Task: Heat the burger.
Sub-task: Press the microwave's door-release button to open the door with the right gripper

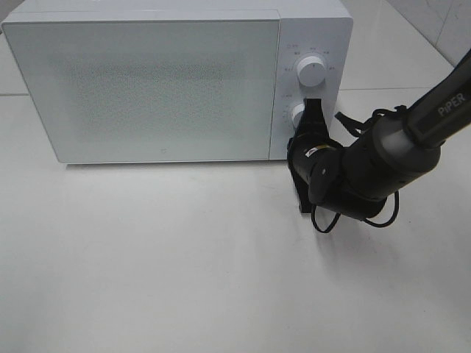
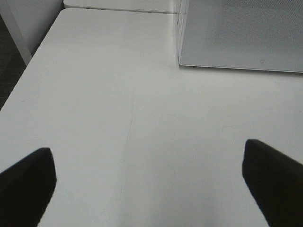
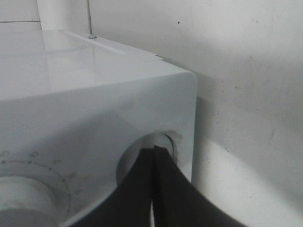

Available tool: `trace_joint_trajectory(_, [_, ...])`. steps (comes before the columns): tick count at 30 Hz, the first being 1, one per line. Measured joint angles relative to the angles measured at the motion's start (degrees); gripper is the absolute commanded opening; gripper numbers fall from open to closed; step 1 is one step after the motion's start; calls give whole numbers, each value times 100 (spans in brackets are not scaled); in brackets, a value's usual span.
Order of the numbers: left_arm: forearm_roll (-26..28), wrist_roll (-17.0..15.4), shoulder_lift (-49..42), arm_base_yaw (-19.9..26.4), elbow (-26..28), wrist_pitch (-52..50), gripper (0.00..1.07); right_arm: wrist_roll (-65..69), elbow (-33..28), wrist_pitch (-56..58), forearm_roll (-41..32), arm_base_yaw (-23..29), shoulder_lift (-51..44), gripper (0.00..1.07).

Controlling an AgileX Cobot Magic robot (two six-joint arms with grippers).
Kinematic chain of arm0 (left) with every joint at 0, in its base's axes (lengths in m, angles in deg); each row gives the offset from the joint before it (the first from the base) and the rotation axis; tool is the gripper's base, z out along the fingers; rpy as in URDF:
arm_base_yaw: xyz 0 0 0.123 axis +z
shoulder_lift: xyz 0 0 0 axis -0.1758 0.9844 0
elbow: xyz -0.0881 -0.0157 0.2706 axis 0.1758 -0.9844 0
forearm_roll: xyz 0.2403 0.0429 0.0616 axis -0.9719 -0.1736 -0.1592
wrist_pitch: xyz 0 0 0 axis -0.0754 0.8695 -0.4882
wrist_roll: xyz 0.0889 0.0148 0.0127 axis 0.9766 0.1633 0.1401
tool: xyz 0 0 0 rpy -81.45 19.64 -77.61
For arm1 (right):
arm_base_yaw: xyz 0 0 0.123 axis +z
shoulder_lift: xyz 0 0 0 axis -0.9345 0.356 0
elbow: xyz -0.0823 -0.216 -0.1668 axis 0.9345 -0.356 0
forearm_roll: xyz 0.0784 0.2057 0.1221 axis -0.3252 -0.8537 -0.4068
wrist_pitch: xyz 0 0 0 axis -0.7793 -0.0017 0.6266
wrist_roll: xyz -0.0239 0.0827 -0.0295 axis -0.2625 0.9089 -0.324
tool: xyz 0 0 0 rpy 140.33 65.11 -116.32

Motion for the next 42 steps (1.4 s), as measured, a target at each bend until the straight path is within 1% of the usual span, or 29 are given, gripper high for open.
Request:
trace_joint_trajectory(6, [0,0,0,0,0,0,101,-23,160,0,-109,17,115,0])
trace_joint_trajectory(9, [0,0,0,0,0,0,101,-120,269,-23,-321,57,155,0])
trace_joint_trajectory(17, [0,0,0,0,0,0,101,-132,355,-97,-521,86,183,0])
trace_joint_trajectory(24, [0,0,0,0,0,0,101,-155,584,-201,-945,166,332,0])
trace_joint_trajectory(42, [0,0,0,0,0,0,101,-155,596,-298,-1008,201,367,0])
